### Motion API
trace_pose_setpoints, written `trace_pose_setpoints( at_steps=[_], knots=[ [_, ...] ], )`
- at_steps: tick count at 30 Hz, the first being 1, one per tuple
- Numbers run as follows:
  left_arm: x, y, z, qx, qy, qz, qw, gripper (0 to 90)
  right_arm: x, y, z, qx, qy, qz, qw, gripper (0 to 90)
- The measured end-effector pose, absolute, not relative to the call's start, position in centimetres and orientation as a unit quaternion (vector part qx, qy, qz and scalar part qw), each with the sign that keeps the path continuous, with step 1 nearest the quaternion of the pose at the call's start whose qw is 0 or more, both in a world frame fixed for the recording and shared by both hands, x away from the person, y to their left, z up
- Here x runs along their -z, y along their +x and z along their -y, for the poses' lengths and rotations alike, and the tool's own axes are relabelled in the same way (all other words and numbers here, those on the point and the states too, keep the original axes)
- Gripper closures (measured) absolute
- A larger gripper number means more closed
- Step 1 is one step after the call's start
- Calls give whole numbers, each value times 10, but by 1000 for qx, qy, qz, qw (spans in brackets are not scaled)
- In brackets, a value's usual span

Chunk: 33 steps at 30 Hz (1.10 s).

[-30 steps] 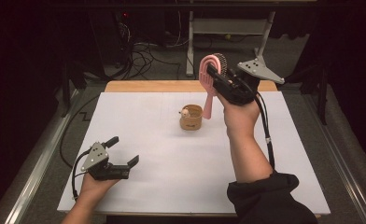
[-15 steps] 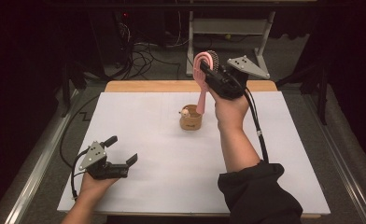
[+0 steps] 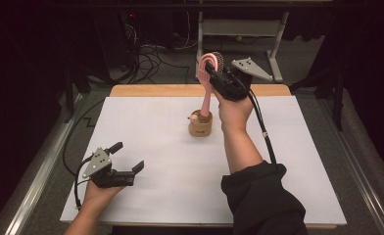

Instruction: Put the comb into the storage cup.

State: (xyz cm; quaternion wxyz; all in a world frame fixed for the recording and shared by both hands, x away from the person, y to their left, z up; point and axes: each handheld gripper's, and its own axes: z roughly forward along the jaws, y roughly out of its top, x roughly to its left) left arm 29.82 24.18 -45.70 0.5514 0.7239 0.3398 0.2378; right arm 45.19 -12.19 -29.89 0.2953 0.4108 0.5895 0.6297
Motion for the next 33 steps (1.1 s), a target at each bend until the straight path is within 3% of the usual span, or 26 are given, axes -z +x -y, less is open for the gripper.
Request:
trace_pose_setpoints(
  at_steps=[33],
  knots=[
    [457,297,-245,-242,725,-339,548,0,338,465,92,-615,412,-609,285,660]
  ],
)
